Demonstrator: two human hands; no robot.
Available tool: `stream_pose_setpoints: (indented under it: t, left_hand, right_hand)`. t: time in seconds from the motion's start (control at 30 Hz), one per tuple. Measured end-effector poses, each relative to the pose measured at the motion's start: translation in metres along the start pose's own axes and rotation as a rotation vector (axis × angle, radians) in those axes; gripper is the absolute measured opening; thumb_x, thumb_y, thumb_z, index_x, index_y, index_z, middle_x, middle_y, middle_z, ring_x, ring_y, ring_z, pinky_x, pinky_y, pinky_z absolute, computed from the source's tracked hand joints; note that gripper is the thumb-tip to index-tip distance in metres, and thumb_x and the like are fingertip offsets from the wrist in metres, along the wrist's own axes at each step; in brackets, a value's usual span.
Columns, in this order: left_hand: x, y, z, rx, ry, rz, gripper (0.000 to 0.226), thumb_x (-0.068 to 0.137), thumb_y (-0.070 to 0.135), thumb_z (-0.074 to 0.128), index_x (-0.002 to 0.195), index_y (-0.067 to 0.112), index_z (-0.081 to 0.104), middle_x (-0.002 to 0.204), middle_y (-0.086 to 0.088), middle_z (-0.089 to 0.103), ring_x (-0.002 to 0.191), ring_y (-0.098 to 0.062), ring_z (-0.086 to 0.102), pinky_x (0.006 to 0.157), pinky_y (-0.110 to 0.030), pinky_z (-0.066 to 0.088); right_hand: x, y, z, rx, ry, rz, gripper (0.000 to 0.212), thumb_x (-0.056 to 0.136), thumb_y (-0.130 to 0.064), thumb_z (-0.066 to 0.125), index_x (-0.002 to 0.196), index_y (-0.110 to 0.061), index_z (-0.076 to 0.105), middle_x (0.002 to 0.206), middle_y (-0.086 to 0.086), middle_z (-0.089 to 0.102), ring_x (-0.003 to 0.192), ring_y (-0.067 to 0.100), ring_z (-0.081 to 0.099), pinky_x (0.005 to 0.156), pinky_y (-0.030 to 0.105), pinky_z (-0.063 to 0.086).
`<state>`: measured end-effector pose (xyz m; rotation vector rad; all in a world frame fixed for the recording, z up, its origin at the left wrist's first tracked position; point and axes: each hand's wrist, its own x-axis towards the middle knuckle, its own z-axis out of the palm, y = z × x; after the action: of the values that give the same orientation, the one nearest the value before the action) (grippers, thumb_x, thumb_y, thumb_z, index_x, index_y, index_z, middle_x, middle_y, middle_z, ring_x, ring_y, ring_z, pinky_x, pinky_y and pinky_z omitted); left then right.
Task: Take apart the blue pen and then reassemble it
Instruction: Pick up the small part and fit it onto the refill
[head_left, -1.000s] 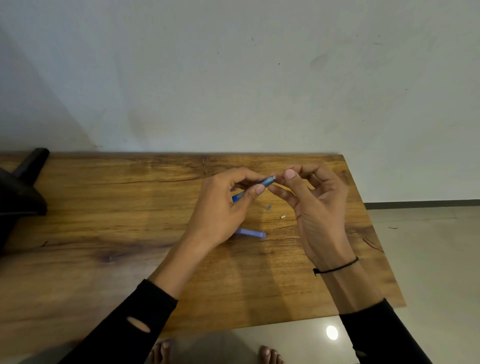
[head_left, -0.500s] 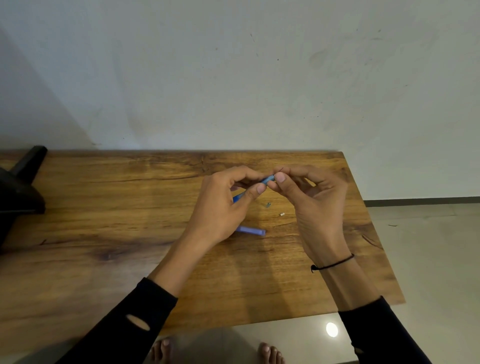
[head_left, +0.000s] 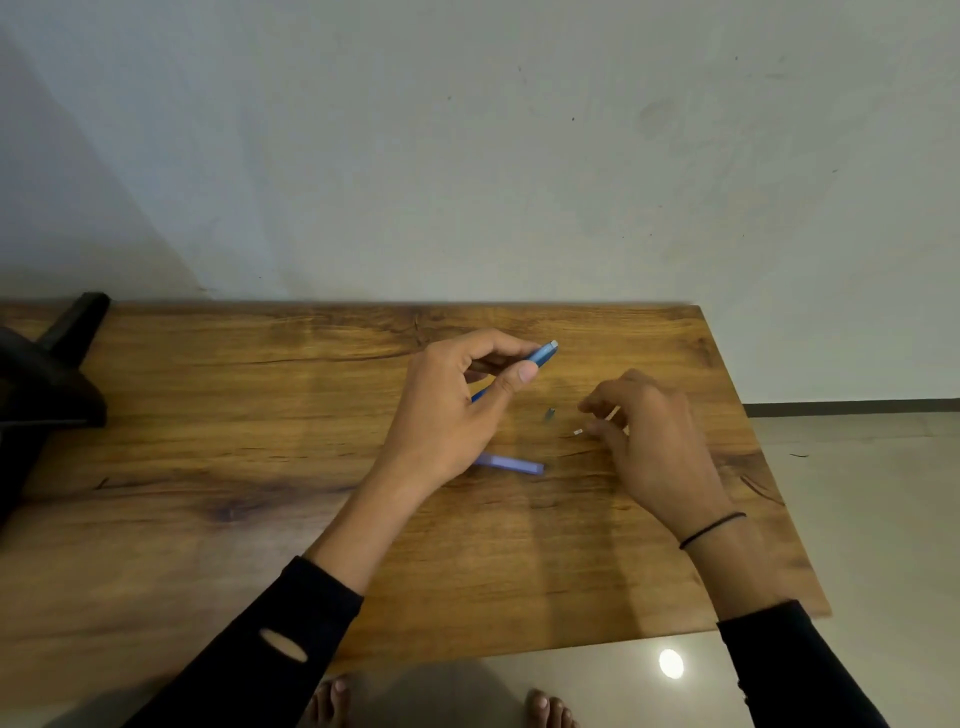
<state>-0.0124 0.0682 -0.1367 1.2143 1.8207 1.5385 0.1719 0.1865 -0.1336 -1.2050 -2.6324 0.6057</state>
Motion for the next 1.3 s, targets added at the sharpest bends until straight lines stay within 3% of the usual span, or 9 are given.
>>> stream_pose_setpoints:
  t: [0.33,0.4,0.47,0.57,0.67,0.87,1.07,1.17,1.3]
  left_hand:
    - [-0.001,-0.001,-0.003,0.028,-0.016,0.016,0.016,0.1,0.022,0.075,0.114,0.029,0.08,0.107,0.021,0.08,0.103,0.001,0.075,0.093,-0.02,0.059]
    - [-0.001,-0.001,-0.004,0.041,-0.028,0.022,0.016,0.1,0.022,0.075,0.114,0.026,0.081,0.108,0.02,0.08,0.105,0.001,0.075,0.095,-0.022,0.06]
    - [0.0,0.0,-0.004,0.063,-0.044,0.026,0.016,0.099,0.023,0.076,0.114,0.024,0.081,0.109,0.017,0.081,0.106,-0.001,0.075,0.098,-0.026,0.06]
    - [0.0,0.001,-0.004,0.113,-0.061,0.045,0.018,0.097,0.022,0.077,0.115,0.024,0.082,0.107,0.015,0.081,0.104,-0.002,0.074,0.098,-0.03,0.06]
    - [-0.002,0.002,-0.004,0.174,-0.077,0.051,0.02,0.097,0.023,0.077,0.116,0.026,0.082,0.106,0.015,0.08,0.103,-0.001,0.072,0.098,-0.033,0.059]
    - [-0.004,0.003,-0.001,0.243,-0.089,0.077,0.021,0.097,0.024,0.077,0.117,0.025,0.081,0.105,0.011,0.079,0.1,-0.002,0.072,0.094,-0.039,0.059]
    - [-0.004,0.004,0.0,0.286,-0.102,0.061,0.02,0.098,0.026,0.076,0.117,0.026,0.081,0.105,0.01,0.079,0.1,-0.008,0.072,0.089,-0.045,0.061]
    - [-0.006,0.007,-0.001,0.375,-0.112,0.107,0.02,0.099,0.027,0.074,0.118,0.026,0.081,0.103,0.01,0.077,0.098,-0.011,0.071,0.084,-0.046,0.06]
    - [-0.009,0.011,-0.001,0.531,-0.152,0.183,0.022,0.102,0.025,0.07,0.12,0.021,0.081,0.101,0.005,0.074,0.094,-0.018,0.068,0.078,-0.043,0.055]
  right_hand:
    - [-0.001,-0.011,0.013,-0.197,-0.037,-0.09,0.007,0.1,-0.017,0.066,0.094,-0.019,0.062,0.097,-0.002,0.06,0.085,0.026,0.063,0.067,0.044,0.054]
    - [0.001,-0.01,0.011,-0.03,-0.001,-0.058,0.008,0.098,-0.013,0.068,0.095,-0.018,0.063,0.091,-0.003,0.067,0.083,0.019,0.066,0.071,0.042,0.057]
    - [0.004,-0.012,0.004,0.236,0.098,0.003,0.011,0.093,-0.009,0.075,0.091,-0.018,0.069,0.084,-0.007,0.071,0.078,0.01,0.068,0.069,0.027,0.059]
    - [0.006,-0.021,-0.007,0.662,0.198,0.017,0.01,0.09,-0.002,0.08,0.092,-0.012,0.076,0.084,0.001,0.076,0.075,0.019,0.072,0.067,0.028,0.062]
    - [0.005,-0.027,-0.012,0.865,0.217,-0.031,0.01,0.089,0.002,0.08,0.098,-0.002,0.078,0.09,0.012,0.079,0.075,0.031,0.074,0.068,0.027,0.062]
    - [0.002,-0.03,-0.01,0.871,0.204,-0.079,0.014,0.09,0.003,0.079,0.103,-0.001,0.077,0.095,0.015,0.077,0.087,0.03,0.076,0.068,0.033,0.067]
    - [0.001,-0.027,-0.013,0.845,0.206,-0.077,0.043,0.087,0.0,0.084,0.115,-0.017,0.056,0.1,0.015,0.075,0.086,0.024,0.076,0.073,0.041,0.068]
    - [0.001,-0.024,-0.013,0.677,0.221,-0.116,0.046,0.088,-0.005,0.084,0.113,-0.031,0.055,0.093,-0.006,0.076,0.088,0.018,0.077,0.075,0.039,0.067]
    - [-0.002,-0.023,-0.011,0.487,0.183,-0.14,0.043,0.09,-0.009,0.081,0.115,-0.031,0.054,0.09,-0.016,0.076,0.085,0.007,0.077,0.074,0.03,0.064]
